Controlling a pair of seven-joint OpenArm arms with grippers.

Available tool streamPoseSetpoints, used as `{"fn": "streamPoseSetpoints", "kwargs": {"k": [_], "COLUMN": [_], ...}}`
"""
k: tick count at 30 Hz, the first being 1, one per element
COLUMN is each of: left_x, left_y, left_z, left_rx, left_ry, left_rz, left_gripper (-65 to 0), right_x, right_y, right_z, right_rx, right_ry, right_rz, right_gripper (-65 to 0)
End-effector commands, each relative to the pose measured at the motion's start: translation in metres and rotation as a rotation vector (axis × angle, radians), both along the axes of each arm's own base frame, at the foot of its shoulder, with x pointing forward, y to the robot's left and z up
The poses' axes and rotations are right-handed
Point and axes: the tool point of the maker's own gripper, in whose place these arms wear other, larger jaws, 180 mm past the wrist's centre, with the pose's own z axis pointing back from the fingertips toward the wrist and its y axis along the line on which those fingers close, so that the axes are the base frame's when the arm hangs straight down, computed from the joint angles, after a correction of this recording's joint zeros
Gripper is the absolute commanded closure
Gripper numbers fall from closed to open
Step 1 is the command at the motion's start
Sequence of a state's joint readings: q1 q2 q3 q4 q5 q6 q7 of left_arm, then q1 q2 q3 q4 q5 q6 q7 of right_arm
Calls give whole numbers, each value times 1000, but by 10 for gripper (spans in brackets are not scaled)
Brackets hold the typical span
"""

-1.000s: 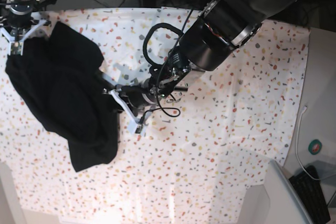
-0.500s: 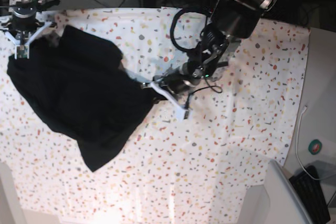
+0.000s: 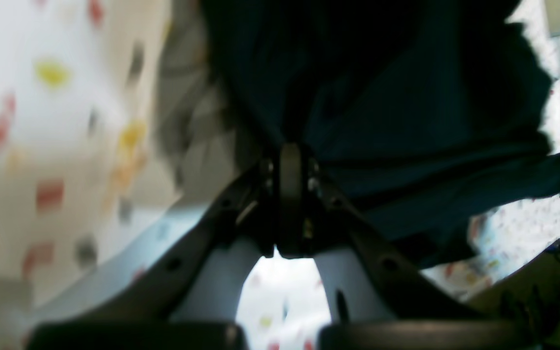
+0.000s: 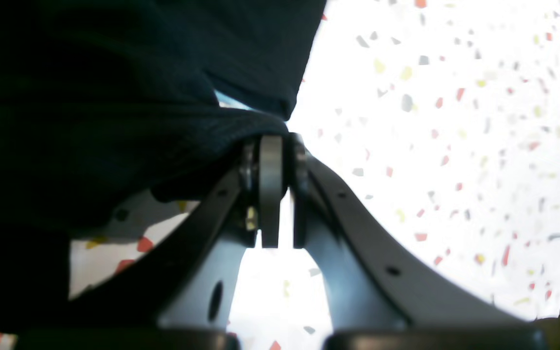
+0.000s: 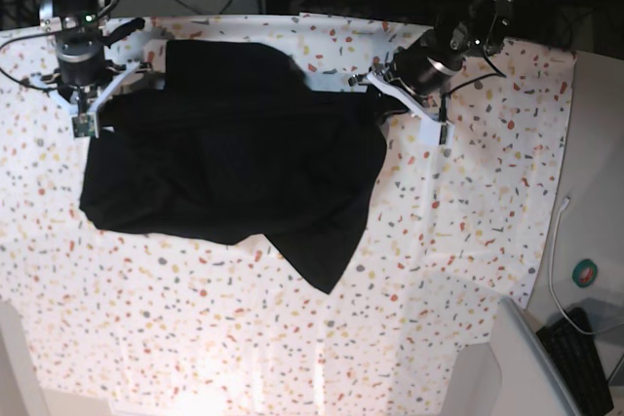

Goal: Layout the t-shirt on the table in an organized manner, then fold the t-shirt properly
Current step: 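Lift the shirt with both grippers and lay it flat across the table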

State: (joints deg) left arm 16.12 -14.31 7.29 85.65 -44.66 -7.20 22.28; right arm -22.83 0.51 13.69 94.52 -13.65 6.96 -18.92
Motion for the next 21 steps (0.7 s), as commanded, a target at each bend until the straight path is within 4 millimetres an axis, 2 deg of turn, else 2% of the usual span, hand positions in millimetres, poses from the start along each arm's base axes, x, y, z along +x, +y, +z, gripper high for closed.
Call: {"fn": "streamPoseSetpoints", "kwargs": {"k": [1, 3, 6, 10, 13, 14, 16, 18, 20, 21], "left_x": [31, 65, 130, 224, 276, 290, 307, 313, 309, 306], "left_y": [6, 2, 9, -12, -29, -36, -43, -48, -52, -53], "left_z": [26, 50, 96, 179, 244, 272, 326, 373, 411, 421], "left_rx": [4, -7, 6, 42, 66, 64, 47, 31, 19, 14], "left_ry": [-102, -179, -289, -462, -571, -615, -708, -794, -869, -893], "left_rz": [22, 39, 122, 90, 78, 79, 80, 77, 67, 66], "left_gripper": [0, 0, 0, 0, 0, 0, 0, 0, 0, 0], "right_x": [30, 58, 110, 185, 222, 233, 246, 252, 250, 246], "right_y": [-8, -13, -15, -17, -26, -28, -35, -42, -47, -51], "right_z": [28, 47, 87, 167, 233, 258, 308, 356, 393, 406], "right_rx": [-37, -58, -91, -160, -209, -231, -282, -333, -380, -408], "right_ry": [-97, -133, -211, -341, -445, -486, -571, -656, -724, -739], "right_rz": [5, 20, 48, 104, 106, 119, 132, 135, 137, 129], "right_gripper": [0, 0, 0, 0, 0, 0, 0, 0, 0, 0]}}
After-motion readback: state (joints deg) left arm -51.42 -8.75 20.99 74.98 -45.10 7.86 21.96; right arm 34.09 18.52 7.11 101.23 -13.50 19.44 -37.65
